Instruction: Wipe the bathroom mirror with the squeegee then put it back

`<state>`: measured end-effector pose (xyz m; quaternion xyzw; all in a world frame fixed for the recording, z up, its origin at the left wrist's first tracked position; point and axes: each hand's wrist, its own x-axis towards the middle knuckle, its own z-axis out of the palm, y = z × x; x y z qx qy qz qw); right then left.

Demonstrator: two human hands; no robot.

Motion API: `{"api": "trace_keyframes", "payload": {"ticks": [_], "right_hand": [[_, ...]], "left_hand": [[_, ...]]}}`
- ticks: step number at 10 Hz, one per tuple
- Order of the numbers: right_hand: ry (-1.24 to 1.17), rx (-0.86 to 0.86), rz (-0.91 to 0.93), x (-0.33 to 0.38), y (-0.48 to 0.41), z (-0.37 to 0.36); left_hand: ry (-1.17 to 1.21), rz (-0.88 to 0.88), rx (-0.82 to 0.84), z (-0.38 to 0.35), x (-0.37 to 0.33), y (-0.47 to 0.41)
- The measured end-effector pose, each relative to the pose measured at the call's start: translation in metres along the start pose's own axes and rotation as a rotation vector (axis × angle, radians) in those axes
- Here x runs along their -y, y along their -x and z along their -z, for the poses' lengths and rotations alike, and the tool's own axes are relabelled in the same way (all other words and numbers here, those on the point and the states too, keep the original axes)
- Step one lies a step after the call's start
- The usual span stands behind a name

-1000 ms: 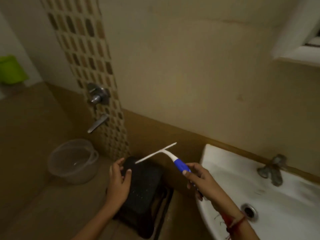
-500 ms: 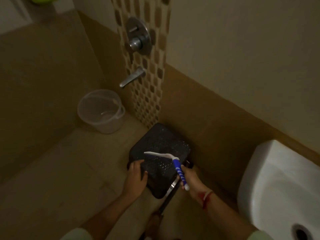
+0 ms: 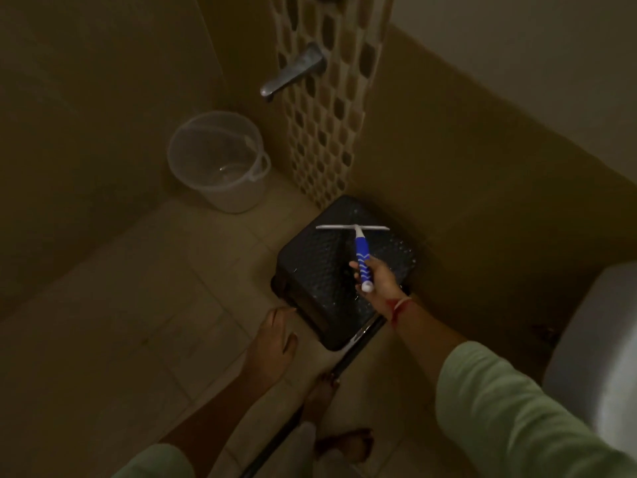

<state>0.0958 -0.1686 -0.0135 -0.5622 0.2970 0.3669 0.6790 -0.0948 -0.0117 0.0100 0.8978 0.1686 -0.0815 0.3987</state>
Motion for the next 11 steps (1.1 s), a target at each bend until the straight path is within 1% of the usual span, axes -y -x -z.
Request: {"api": "trace_keyframes", "payload": {"ticks": [1, 2, 4, 6, 7, 9, 10, 11], "right_hand": [[0.069, -0.019, 0.001, -0.018, -0.011, 0.008], [0.184, -0.117, 0.025, -0.035, -0.021, 0.017], [0.342, -0.19, 0.05, -0.054, -0.043, 0.025], [0.387, -0.26, 0.13, -0.062, -0.057, 0.019], [0.433, -0.275, 0.132, -0.063, -0.063, 0.019], [0.372, -0.296, 0.124, -0.06, -0.056, 0.02], [0.289, -0.309, 0.134, -0.055, -0.037, 0.027], [0.194, -0.276, 0.155, -0.053, 0.002, 0.024]], "left_hand": [[-0.003, 0.034, 0.01, -0.001, 0.011, 0.006], [-0.002, 0.073, -0.005, -0.002, 0.02, 0.01], [-0.065, 0.03, 0.034, -0.008, 0.031, 0.015], [-0.069, 0.021, 0.052, -0.018, 0.035, 0.011], [-0.072, 0.019, 0.068, -0.024, 0.035, 0.008], [-0.106, -0.037, 0.133, -0.028, 0.02, -0.011], [-0.053, -0.07, 0.113, -0.024, 0.0, -0.029], [0.015, -0.089, 0.078, -0.014, -0.033, -0.039]]}}
